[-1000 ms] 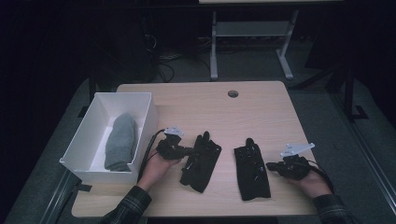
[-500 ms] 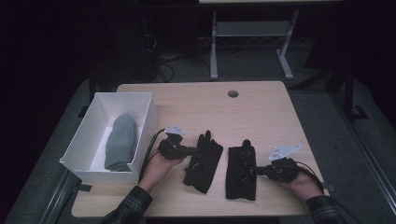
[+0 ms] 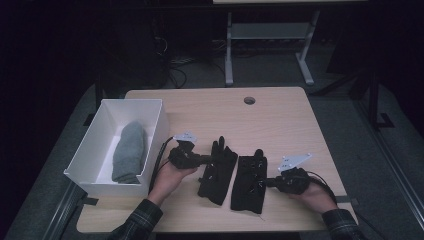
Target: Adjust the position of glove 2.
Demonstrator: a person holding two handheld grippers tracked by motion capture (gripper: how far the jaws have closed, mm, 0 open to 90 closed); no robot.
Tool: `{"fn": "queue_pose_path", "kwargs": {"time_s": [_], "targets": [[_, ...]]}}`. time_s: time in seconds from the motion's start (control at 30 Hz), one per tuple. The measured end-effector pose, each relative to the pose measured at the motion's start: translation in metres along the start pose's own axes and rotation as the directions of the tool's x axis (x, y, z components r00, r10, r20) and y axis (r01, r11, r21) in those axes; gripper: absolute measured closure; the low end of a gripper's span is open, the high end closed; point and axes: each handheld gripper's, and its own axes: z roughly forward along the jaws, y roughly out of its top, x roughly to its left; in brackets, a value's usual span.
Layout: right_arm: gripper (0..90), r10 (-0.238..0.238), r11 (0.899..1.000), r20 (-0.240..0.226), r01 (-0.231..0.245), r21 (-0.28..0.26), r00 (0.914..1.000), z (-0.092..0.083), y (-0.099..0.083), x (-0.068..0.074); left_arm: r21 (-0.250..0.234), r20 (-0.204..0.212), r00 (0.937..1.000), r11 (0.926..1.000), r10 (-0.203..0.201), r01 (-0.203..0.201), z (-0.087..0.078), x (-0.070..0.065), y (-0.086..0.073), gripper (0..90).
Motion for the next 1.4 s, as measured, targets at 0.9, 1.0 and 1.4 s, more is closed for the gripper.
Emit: {"fn": "queue_pose_path", "kwargs": {"time_s": [0.9,1.0,1.4], "targets": [[90.0,-0.078,0.997,-0.044,0.078,-0.001,0.9960,0.044,0.039,0.025,-0.030,0.084,0.9959,0.9991,0.033,-0.030,0.000,-0.018,0.012,88.3],[90.0,-0.085,0.996,-0.051,0.085,-0.005,0.9951,0.050,0.044,0.029,-0.017,0.091,0.9952,0.9992,0.037,-0.036,0.006,-0.023,0.012,88.3],[90.0,-0.097,0.995,-0.045,0.097,-0.015,0.9942,0.062,0.054,0.036,0.036,0.110,0.9923,0.9974,0.058,-0.063,0.030,-0.032,0.012,88.4]]}}
